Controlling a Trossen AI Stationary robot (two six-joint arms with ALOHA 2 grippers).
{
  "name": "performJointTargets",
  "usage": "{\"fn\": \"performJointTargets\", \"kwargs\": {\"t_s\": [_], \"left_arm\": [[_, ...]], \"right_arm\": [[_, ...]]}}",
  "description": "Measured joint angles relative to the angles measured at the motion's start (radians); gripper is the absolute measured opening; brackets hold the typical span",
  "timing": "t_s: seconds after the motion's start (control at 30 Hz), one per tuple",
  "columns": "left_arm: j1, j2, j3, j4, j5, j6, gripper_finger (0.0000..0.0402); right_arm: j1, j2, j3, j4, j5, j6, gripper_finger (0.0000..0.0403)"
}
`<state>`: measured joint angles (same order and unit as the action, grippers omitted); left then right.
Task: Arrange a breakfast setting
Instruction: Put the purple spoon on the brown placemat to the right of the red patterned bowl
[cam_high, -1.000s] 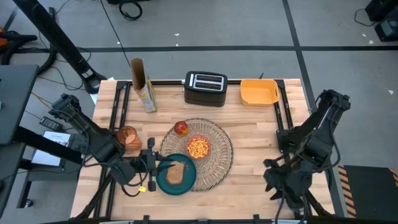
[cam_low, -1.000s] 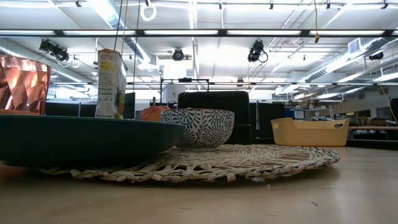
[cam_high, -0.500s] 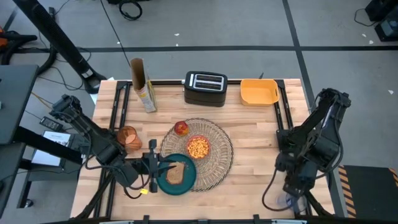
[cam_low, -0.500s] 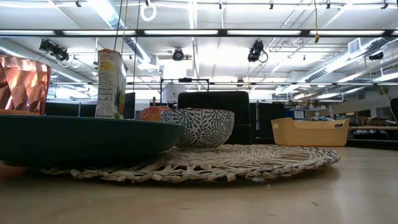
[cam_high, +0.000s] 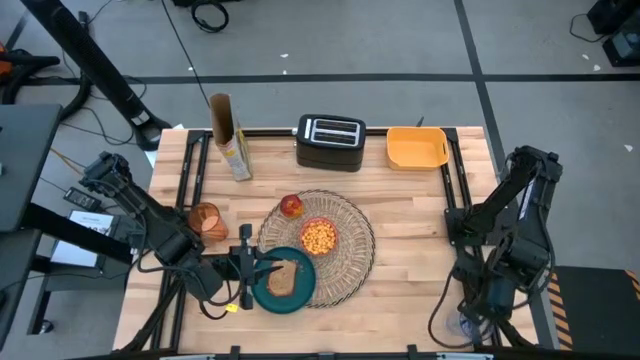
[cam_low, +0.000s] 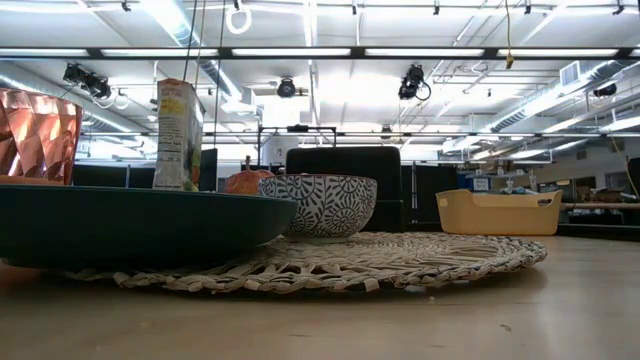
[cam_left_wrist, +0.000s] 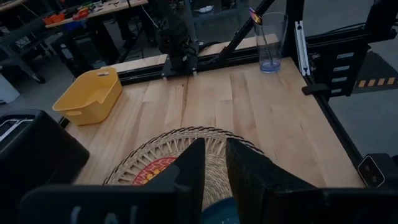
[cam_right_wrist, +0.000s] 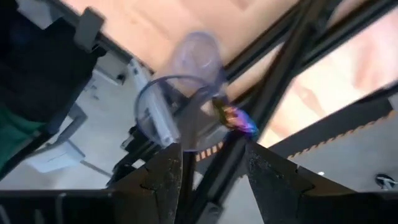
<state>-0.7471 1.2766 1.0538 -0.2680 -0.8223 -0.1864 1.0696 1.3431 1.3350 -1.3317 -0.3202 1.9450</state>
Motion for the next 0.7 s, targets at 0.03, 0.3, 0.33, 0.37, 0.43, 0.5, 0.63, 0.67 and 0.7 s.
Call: {"fn": "performJointTargets", "kwargs": {"t_s": [0.03,0.3,0.33,0.37,0.43,0.5,0.63,0.67,0.7], "left_arm": [[0.0,0.0,0.0,0.0,0.0,0.0,0.0073],[0.0,0.0,0.0,0.001,0.0,-0.011,0.0073],[0.0,0.0,0.0,0.001,0.0,-0.011,0.0073],[0.0,0.0,0.0,0.001,0.0,-0.011,0.0073],[0.0,0.0,0.0,0.001,0.0,-0.01,0.0073],[0.0,0.0,0.0,0.001,0.0,-0.004,0.0073],[0.0,0.0,0.0,0.001,0.0,0.0,0.0073],[0.0,0.0,0.0,0.001,0.0,0.002,0.0073],[0.0,0.0,0.0,0.001,0.0,0.008,0.0073]], "right_arm": [[0.004,0.008,0.0,0.018,0.0,0.001,0.0186],[0.038,0.052,-0.06,0.064,-0.076,-0.027,0.0217],[0.043,0.05,-0.077,0.078,-0.078,-0.025,0.0218],[0.046,0.048,-0.087,0.09,-0.077,-0.018,0.0218],[0.049,0.041,-0.099,0.131,-0.067,-0.003,0.0218],[0.05,0.039,-0.107,0.132,-0.058,-0.01,0.0218],[0.054,0.039,-0.134,0.111,-0.078,-0.023,0.0218],[0.054,0.039,-0.139,0.106,-0.09,-0.022,0.0218],[0.054,0.039,-0.14,0.109,-0.091,-0.014,0.0218]]}}
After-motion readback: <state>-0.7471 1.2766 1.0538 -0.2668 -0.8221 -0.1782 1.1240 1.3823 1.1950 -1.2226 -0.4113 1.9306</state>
